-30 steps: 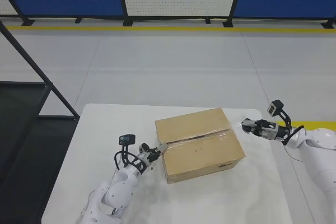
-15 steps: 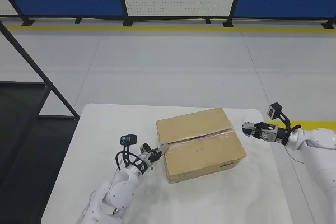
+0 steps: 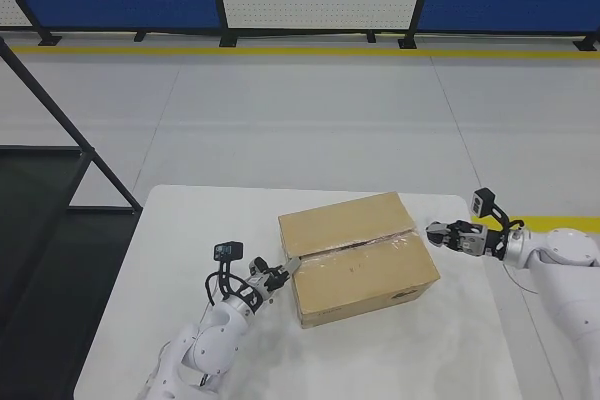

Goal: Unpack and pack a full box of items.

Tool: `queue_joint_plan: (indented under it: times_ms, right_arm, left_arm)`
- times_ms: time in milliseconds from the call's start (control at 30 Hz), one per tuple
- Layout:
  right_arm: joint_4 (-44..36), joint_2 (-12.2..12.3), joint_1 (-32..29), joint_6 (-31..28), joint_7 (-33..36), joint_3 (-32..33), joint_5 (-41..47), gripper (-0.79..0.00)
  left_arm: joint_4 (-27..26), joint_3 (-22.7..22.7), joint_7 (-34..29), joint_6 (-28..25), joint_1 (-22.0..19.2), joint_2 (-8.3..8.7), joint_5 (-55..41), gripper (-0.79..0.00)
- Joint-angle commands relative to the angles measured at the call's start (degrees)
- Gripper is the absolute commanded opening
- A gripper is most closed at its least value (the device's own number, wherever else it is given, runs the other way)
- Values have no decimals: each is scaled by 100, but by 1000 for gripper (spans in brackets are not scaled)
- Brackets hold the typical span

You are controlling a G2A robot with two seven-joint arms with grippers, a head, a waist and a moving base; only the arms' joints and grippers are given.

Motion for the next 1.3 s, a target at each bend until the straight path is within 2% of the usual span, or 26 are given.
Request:
queue_joint_plan:
  times_ms: [0,67,100,133,167,200,467,633,800,933,1100,1267]
  right_arm:
    - [22,1,10,1,0,7,-7,-785]
    - [28,-4,9,14,-8,10,-9,-785]
    - [33,-7,8,27,-28,18,6,-650]
    - [43,-8,14,31,-59,24,5,-456]
    - [50,-9,17,38,-75,29,9,-37]
    - [47,-14,15,45,-84,34,20,0]
    - [100,-17,23,54,-137,87,61,0]
    - [210,17,48,31,-426,264,304,0]
    - [53,90,68,-422,-771,540,658,0]
    - [-381,152,39,-893,-1210,720,766,0]
    - [-538,164,13,-920,-1291,768,820,0]
    - [-573,162,-8,-913,-1302,765,819,0]
  left_arm:
    - [-12,2,0,-9,7,-1,9,0]
    - [-22,9,2,-2,13,-3,12,0]
    - [-25,16,-7,0,13,-4,24,0]
    - [-28,20,-8,5,13,-5,27,0]
    - [-29,22,-7,9,14,-7,29,0]
    - [-29,25,-5,11,15,-8,30,0]
    - [-30,29,-11,22,23,-14,55,0]
    - [-76,28,0,21,23,-18,65,0]
    - [-306,-27,171,-66,126,-14,61,0]
    - [-622,-161,302,-109,323,7,58,0]
    - [-1018,-428,498,-155,652,42,-15,0]
    - [-1341,-915,694,-402,1183,90,-524,0]
